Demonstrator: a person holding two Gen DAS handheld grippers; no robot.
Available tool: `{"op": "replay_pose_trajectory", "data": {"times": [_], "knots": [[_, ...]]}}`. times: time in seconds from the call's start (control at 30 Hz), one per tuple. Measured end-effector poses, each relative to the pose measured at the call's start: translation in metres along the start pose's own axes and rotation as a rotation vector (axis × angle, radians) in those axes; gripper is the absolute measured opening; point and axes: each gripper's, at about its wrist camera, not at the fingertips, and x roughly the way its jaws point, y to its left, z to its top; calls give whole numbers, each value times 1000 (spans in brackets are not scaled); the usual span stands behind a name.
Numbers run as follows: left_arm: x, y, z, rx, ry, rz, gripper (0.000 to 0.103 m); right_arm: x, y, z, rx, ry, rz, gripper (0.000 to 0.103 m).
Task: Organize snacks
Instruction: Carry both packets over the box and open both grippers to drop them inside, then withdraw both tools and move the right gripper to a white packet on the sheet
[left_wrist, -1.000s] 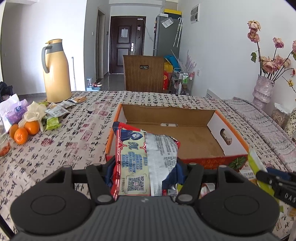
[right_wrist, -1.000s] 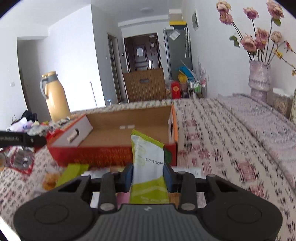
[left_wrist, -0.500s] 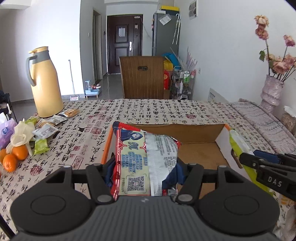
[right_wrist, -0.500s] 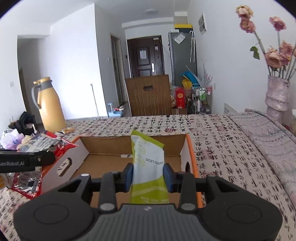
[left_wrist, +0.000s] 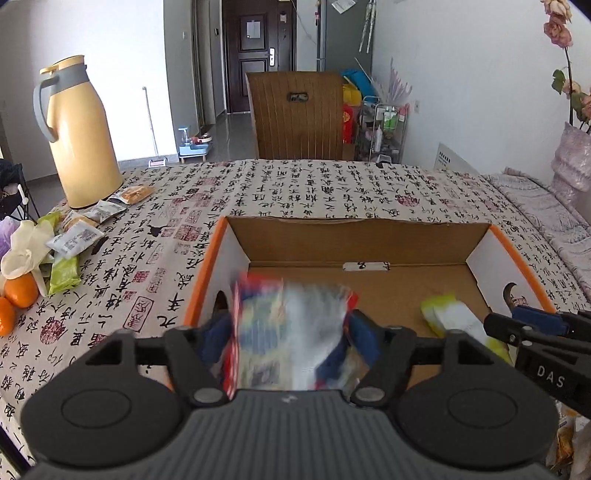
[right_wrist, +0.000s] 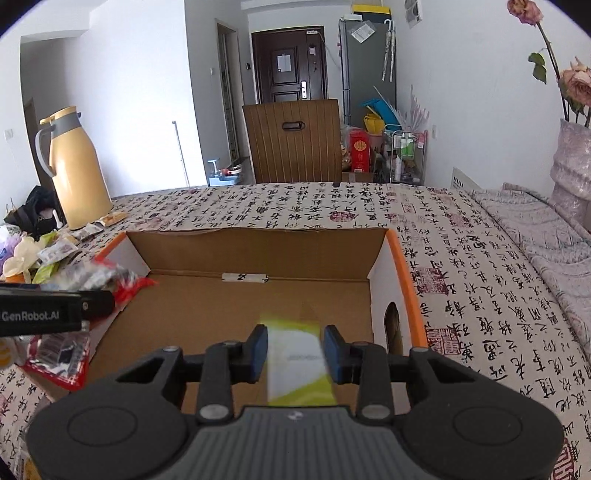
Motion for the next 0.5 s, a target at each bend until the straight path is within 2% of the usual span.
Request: {"op": "replay_pose_trajectory", "data": {"times": [0.03, 0.07, 0.1, 0.13, 0.2, 0.27, 0.5], "knots": [[-3, 1, -1, -5, -11, 5, 91, -1, 0, -1, 0, -1, 6, 37], [-6, 2, -1, -8, -27, 10, 98, -3, -3, -2, 4, -5, 12, 46], [-9, 3, -1, -9, -44, 10, 101, -6, -4, -3, 9, -12, 14, 52], [-13, 4, -2, -12, -56, 9, 103, -9, -5, -4, 13, -22, 16, 62], [-19, 6, -3, -15, -71, 4, 103, -16, -7, -6, 23, -38, 22, 71], [-25, 8, -4, -16, -82, 4, 103, -23, -9, -9, 38, -51, 28, 85], [-42, 11, -17, -17, -91, -12, 103, -50, -10, -24, 58, -87, 21, 101]]}}
